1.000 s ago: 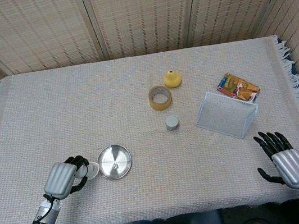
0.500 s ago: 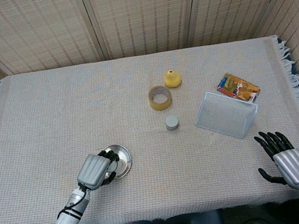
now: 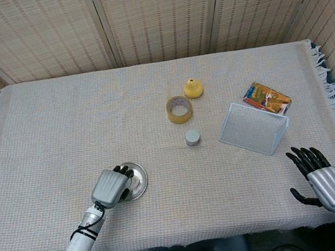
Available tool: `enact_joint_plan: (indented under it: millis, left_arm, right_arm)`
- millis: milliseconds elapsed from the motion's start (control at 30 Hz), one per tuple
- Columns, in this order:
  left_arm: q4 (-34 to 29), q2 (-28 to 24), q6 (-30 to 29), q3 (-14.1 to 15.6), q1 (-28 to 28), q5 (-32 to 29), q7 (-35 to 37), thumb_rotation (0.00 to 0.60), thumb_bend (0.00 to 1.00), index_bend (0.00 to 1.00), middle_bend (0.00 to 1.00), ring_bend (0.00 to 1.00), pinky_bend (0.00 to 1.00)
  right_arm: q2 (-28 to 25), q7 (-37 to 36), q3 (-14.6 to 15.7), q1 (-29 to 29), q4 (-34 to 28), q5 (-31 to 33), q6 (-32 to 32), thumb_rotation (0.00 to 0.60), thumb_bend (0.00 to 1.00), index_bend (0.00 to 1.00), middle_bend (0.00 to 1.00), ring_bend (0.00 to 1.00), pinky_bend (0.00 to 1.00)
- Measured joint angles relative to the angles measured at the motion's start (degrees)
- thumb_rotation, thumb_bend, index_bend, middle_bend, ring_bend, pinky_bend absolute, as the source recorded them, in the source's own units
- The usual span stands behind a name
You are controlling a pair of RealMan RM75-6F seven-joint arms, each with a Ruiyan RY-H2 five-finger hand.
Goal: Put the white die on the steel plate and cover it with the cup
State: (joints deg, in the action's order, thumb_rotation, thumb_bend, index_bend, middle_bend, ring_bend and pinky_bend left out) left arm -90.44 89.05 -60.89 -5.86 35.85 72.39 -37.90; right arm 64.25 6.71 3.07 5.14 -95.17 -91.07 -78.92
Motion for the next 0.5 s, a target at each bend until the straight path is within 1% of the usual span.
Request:
enact_joint_plan:
  millis: [233, 367, 500]
  left_arm:
    - [4.05, 1.47, -2.1, -0.48, 0.53, 0.28, -1.19, 0.6, 0.37, 0.42, 0.58, 0.52, 0.77]
    - [4.16, 1.25, -2.07, -0.85, 0.66, -0.24, -0.46, 0.6, 0.37, 0.42, 0.59, 0.52, 0.77]
    - [3.86, 0.62, -1.11, -1.21, 0.9, -2.42, -0.98, 0.6, 0.37, 0.42, 0.59, 0.52, 0.77]
  right_arm:
    - [0.02, 0.08, -0.02, 0.05, -0.02, 0.17, 0.2, 0.451, 0.27, 0.0, 0.0, 0.0, 0.0]
    - [0.07, 0.22, -0.05, 0.05, -0.07, 0.27, 0.24, 0.45, 0.27, 0.0, 0.0, 0.0, 0.0]
    - [0.06, 0.3, -0.03, 0.0, -0.14, 0.19, 0.12, 0.451, 0.27, 0.0, 0.0, 0.0, 0.0]
